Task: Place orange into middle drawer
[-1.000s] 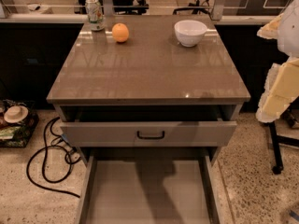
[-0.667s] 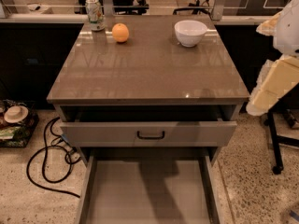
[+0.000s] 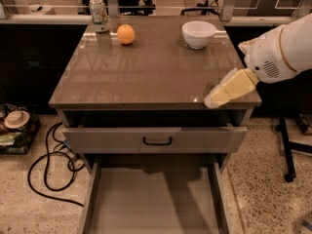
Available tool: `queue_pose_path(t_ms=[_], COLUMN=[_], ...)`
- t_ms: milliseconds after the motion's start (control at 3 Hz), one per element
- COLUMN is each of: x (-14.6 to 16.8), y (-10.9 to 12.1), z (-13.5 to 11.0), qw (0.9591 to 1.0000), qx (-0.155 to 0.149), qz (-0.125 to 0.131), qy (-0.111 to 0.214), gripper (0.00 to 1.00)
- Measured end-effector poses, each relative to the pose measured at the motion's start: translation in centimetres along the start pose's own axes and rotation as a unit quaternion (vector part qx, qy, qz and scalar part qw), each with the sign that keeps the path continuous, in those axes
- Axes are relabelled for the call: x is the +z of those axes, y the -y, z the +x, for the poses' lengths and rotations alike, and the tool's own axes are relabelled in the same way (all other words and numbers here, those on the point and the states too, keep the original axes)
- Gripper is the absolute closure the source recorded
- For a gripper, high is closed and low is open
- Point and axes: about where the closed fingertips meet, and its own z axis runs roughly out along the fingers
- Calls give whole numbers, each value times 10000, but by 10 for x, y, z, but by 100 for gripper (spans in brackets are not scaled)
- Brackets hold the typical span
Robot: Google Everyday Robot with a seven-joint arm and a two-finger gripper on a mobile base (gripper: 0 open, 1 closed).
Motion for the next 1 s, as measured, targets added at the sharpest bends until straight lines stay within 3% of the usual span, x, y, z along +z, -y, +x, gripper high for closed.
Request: queue_pose_path(t_ms=[333,667,1000], x=[22,33,28], y=[11,34,49], z=[-25,-54,-67], qw=[9970,9869,9807], qx=[18,-48,-55], qz=[230,724,1069], qy=[744,1441,1633], gripper=[0,0,0])
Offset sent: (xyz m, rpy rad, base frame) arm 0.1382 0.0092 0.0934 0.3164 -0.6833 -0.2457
